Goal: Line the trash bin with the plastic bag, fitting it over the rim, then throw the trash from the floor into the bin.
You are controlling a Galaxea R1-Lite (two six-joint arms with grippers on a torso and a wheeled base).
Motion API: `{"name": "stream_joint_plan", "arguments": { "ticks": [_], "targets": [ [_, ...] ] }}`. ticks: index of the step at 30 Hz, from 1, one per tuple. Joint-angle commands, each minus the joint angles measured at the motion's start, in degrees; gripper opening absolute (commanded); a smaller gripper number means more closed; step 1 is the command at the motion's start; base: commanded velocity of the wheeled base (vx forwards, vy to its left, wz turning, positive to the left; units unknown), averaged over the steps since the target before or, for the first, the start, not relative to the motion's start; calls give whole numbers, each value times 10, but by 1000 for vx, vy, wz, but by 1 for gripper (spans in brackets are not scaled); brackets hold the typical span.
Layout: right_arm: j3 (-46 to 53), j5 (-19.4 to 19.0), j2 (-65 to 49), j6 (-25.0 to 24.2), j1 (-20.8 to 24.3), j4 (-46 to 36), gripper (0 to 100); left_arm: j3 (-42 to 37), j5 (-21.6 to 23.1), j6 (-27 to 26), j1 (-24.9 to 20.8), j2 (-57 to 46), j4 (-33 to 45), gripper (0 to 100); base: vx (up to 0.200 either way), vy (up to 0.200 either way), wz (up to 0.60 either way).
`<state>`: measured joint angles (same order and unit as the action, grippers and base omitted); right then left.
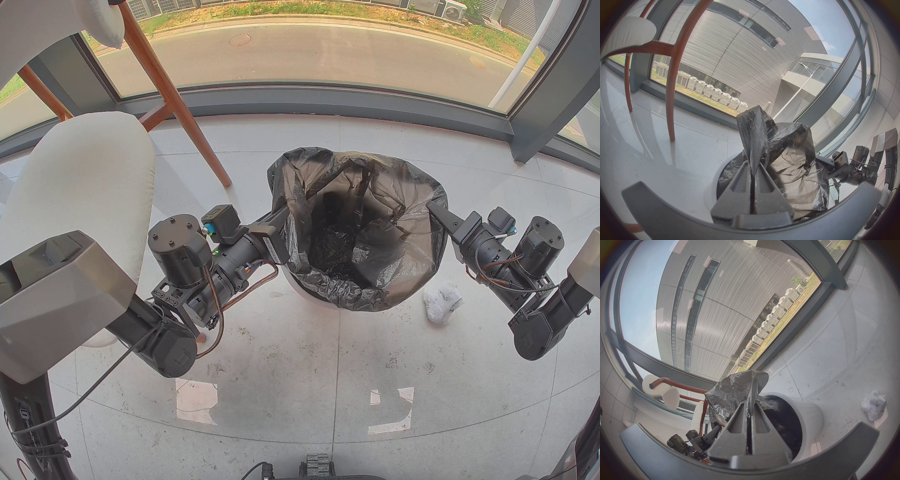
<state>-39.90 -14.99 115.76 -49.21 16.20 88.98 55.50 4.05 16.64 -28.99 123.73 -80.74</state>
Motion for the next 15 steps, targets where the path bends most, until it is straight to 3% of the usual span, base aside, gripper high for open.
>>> {"name": "stream_joint_plan", "arguments": {
  "ticks": [1,15],
  "targets": [
    [-3,0,10,0,-1,3,0,2,0,0,1,16,0,0,0,0,0],
    [-23,7,46,3,-23,4,0,8,0,0,17,17,15,0,0,0,0]
  ]
}}
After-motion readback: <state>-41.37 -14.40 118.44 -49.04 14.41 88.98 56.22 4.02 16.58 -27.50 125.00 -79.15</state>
